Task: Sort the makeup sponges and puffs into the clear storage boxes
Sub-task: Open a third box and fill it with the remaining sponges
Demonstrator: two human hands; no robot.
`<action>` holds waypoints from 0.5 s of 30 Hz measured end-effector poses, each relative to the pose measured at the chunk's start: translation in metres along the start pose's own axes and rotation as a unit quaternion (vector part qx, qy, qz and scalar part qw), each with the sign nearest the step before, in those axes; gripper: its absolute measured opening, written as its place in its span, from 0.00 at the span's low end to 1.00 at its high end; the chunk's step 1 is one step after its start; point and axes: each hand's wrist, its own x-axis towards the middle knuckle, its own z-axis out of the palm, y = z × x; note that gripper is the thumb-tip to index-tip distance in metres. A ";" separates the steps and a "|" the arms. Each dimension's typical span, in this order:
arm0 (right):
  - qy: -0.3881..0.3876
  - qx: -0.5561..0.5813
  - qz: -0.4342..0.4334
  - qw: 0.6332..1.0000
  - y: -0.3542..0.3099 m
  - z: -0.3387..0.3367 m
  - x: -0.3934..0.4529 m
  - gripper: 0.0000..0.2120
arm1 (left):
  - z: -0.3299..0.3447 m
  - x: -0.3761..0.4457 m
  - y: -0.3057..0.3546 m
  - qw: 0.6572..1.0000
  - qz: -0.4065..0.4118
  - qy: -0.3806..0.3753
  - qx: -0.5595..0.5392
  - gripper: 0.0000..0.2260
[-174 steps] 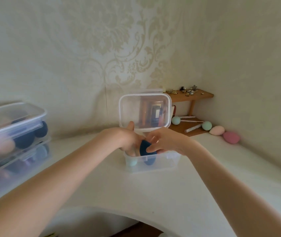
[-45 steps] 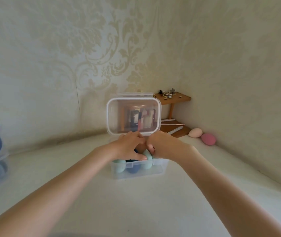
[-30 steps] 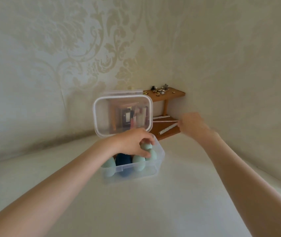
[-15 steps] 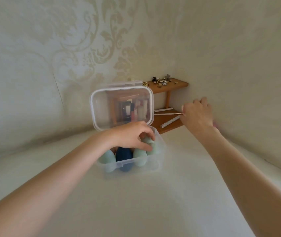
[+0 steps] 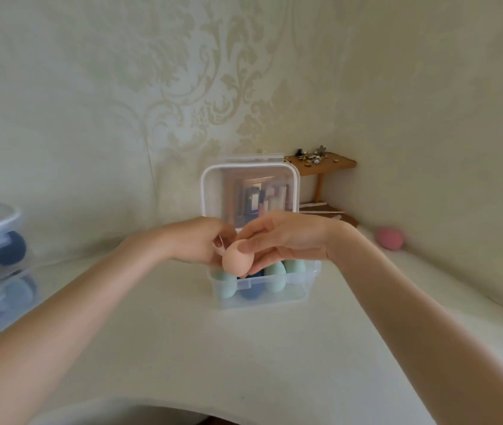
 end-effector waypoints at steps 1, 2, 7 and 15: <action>-0.005 -0.007 0.011 1.000 0.003 0.004 0.007 0.05 | 0.000 -0.003 -0.003 1.000 -0.005 -0.005 0.011 0.12; -0.005 -0.015 0.020 1.000 0.006 0.006 0.012 0.06 | 0.001 -0.004 -0.005 1.000 -0.003 -0.010 0.021 0.10; 0.023 -0.045 0.047 0.998 0.015 0.009 0.025 0.07 | 0.010 0.003 -0.007 0.998 -0.011 0.000 0.059 0.05; 0.139 -0.409 0.060 0.900 0.022 0.033 0.050 0.10 | 0.018 0.018 -0.007 0.988 -0.066 0.070 0.119 0.07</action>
